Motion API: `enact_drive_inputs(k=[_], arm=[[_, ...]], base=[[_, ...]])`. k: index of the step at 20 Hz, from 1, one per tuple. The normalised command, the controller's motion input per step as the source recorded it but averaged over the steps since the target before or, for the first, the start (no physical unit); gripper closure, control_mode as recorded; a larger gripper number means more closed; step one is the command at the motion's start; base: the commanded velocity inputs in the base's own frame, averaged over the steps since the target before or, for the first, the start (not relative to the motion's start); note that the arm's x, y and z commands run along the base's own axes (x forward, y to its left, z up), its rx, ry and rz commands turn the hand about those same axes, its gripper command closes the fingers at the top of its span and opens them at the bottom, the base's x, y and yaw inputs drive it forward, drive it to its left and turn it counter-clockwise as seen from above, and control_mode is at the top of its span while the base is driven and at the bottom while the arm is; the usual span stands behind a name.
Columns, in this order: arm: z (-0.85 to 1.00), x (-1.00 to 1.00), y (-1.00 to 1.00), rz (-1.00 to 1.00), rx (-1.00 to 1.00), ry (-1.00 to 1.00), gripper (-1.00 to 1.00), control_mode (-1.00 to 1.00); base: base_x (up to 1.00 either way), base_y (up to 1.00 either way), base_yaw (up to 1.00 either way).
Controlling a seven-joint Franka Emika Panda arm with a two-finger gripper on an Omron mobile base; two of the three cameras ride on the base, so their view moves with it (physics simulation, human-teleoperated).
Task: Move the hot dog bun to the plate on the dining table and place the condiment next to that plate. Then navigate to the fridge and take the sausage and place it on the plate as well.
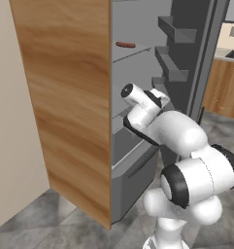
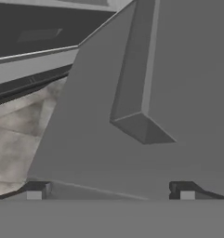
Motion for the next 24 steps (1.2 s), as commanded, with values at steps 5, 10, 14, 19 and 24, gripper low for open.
enact_drive_inputs(k=[5, 10, 14, 19, 24], arm=[[-0.17, 0.4, -0.42, 0.0, -0.04, 0.0, -1.0, -1.0], [-0.23, 0.22, -0.49, 0.0, -0.07, 0.0, -1.0, -1.0], [-0.23, 0.04, -0.56, 0.0, -0.07, 0.0, -1.0, -1.0], [-0.1, -0.01, -0.31, 0.0, -0.05, 0.0, -1.0, -1.0], [0.0, 0.08, -0.35, 0.0, -0.04, 0.0, -1.0, -1.0]], base=[[0.0, 0.0, 0.0], [0.0, 0.0, 0.0], [0.0, 0.0, 0.0], [0.0, 0.0, 0.0], [0.0, 0.0, 0.0]])
